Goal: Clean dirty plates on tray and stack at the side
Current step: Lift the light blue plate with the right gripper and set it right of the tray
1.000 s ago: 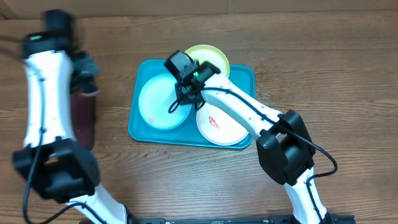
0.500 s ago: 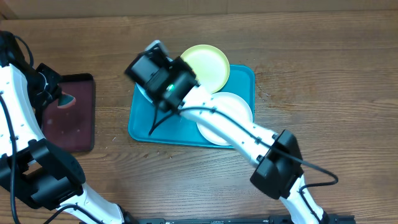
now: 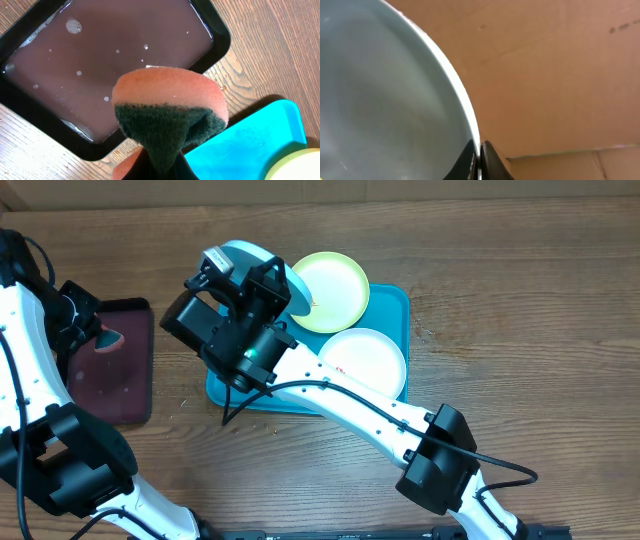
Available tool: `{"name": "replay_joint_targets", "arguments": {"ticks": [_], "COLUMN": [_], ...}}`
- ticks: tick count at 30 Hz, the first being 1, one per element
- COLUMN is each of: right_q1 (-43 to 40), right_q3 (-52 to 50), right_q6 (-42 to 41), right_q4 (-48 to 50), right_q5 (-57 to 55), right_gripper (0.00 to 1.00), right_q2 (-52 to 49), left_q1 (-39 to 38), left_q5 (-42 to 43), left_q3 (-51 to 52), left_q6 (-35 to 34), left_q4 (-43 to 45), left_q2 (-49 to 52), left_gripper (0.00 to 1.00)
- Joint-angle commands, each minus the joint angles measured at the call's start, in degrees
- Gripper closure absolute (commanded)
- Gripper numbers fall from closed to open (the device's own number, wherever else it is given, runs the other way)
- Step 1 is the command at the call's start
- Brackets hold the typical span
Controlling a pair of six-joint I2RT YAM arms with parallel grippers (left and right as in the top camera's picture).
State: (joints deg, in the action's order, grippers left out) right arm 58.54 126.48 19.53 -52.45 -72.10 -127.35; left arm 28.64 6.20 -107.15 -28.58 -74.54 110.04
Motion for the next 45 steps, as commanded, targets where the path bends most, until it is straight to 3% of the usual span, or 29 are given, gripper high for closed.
{"name": "replay_joint_targets", "arguments": {"ticks": [1,6,11,18,26,31,36,43,45], "right_q1": [-2.0,-11.3,-19.0,-34.0,-57.6,-67.5,-72.7,-73.6,-73.5], "right_q3": [1.8,1.2,2.4,2.0,-7.5,-14.8,-23.5,-31.6,-32.0], "right_q6": [-8.5,-17.0,-28.9,-29.6,-29.6,-29.6,-29.6,-29.6,-29.6], "right_q4": [-4.9,-8.2,-10.3,-11.4,-19.9,-18.4,-11.2,-2.4,-1.6], "right_q5": [14.5,45.7,59.1,82.8,87.4,87.4,87.2,87.2,87.2], "right_gripper": [0.96,0.96,0.96,0.96,0.96,0.96,0.96,0.96,0.88], "right_q2": [1.9,1.6,5.1,7.6,7.5,7.5,7.5,7.5,7.5], "left_q1": [0.0,0.0,0.0,0.0,-0.6,-1.5,-2.9,-4.3,-4.6], "left_q5": [0.9,1.1,1.3,1.3,1.3,1.3,1.2,0.9,0.9], "left_q3": [0.2,0.2,0.2,0.2,0.2,0.2,0.2,0.2,0.2], "left_q6": [0.3,0.3,0.3,0.3,0.3,0.3,0.3,0.9,0.9], "left_q4": [0.0,-0.2,-0.2,0.0,0.4,0.5,0.5,0.5,0.8], "left_q2": [0.5,0.5,0.5,0.5,0.5,0.5,0.5,0.5,0.5], "left_gripper": [0.96,0.96,0.96,0.96,0.96,0.96,0.96,0.96,0.96]}}
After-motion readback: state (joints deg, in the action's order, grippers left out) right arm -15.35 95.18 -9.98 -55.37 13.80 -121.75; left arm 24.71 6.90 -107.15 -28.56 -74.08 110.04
